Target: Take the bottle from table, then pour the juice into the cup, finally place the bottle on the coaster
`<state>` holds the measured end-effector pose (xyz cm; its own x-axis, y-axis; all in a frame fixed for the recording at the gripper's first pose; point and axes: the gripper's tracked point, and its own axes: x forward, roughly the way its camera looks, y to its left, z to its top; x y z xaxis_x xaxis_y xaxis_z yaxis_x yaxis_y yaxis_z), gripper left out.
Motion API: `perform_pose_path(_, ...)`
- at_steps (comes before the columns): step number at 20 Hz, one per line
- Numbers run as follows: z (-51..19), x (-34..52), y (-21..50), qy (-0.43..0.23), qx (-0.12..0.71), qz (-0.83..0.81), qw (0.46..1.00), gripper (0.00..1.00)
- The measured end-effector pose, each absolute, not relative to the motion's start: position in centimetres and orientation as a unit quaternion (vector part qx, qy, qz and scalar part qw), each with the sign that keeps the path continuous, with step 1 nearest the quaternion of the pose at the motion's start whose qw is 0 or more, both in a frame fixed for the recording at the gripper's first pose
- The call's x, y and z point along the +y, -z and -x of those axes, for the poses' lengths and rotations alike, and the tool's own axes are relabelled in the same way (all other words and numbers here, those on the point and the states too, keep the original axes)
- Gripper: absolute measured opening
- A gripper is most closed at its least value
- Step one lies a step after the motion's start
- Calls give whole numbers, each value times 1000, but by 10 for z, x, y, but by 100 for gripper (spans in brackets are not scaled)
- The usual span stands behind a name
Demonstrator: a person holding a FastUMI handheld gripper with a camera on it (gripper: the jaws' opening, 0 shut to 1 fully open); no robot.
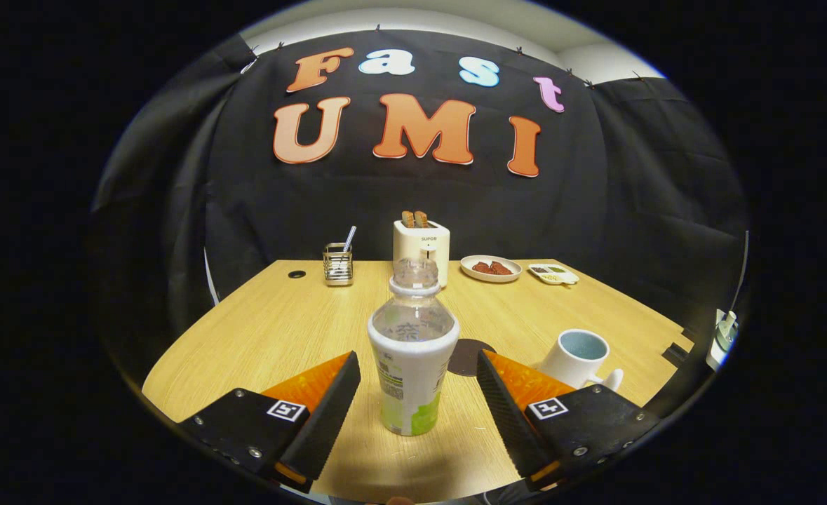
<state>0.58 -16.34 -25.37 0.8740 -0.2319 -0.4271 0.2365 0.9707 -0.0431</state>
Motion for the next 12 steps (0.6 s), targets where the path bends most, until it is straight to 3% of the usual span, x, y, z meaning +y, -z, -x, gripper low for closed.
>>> perform_pose_path(12,-26,-162,286,112,245,2,963,99)
